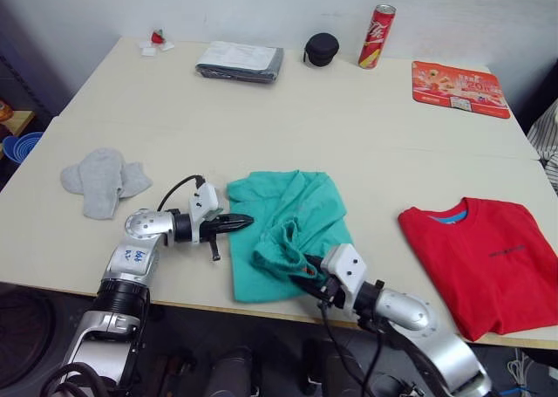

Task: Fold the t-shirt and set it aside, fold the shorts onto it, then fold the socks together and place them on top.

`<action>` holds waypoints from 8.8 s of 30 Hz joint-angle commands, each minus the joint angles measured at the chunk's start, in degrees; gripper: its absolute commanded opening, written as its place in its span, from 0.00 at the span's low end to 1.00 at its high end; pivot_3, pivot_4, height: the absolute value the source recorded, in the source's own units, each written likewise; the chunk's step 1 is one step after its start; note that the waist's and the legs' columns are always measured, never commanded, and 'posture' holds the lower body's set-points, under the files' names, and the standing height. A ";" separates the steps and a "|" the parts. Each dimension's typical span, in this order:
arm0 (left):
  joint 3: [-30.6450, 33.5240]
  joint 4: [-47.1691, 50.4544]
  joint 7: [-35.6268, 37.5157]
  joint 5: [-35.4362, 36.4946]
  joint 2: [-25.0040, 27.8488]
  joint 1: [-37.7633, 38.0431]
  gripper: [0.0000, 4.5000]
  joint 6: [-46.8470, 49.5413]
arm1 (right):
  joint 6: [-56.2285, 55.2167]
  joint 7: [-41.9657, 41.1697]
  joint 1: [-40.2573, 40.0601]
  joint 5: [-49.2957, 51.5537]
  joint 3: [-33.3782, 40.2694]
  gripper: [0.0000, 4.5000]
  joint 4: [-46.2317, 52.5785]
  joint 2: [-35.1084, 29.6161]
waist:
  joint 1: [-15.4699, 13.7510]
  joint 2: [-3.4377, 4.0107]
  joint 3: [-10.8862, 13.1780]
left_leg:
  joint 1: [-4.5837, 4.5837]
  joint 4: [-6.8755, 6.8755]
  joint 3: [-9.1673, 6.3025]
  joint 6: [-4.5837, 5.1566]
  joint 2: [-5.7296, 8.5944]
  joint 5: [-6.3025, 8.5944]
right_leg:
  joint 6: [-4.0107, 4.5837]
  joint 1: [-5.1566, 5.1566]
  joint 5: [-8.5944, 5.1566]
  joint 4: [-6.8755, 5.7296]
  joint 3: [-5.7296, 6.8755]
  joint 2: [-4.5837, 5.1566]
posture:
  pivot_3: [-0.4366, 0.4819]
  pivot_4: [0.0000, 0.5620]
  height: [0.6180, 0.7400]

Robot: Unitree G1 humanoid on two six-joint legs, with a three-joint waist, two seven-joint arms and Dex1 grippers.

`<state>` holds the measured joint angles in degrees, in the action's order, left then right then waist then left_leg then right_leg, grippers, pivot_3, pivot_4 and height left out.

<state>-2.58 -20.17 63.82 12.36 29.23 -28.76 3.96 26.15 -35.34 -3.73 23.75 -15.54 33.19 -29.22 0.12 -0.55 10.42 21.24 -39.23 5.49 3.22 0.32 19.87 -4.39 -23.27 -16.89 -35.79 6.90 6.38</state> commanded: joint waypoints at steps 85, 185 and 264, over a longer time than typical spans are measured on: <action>-3.49 -2.73 15.20 5.94 -3.62 -3.51 0.00 -12.07 | 43.88 -6.23 20.03 37.04 35.28 0.57 -27.18 -17.16 | 1.29 0.81 0.05 | -0.14 -0.35 -0.52 0.12 -0.01 0.08 | 0.02 0.61 0.02 0.32 0.47 0.19 | 0.48 0.27 1.00; 26.81 9.40 -0.61 15.11 13.06 25.55 1.00 -1.37 | -26.48 -29.14 -4.66 4.12 39.09 1.00 -10.77 -18.36 | 1.17 1.36 0.69 | -0.60 0.29 -0.24 -0.34 -0.03 0.18 | -0.05 0.72 0.08 0.65 0.23 0.10 | 0.48 0.27 1.00; -9.48 26.87 -10.66 7.88 -1.09 -5.65 0.01 48.58 | -22.51 -7.74 -21.36 -2.11 26.15 1.00 6.29 -6.58 | -1.17 0.28 0.16 | -0.71 0.07 -0.06 -0.16 -0.02 0.20 | 0.02 0.77 -0.12 0.17 -0.17 -0.09 | 0.48 0.27 1.00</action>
<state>-10.17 4.44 54.24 19.97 29.92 -33.69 53.05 3.00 -43.93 -24.09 21.45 8.40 37.17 -35.27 -1.06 -0.27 10.58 20.52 -39.17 5.44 3.06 0.30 20.05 -4.38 -22.50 -17.02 -35.61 6.72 6.29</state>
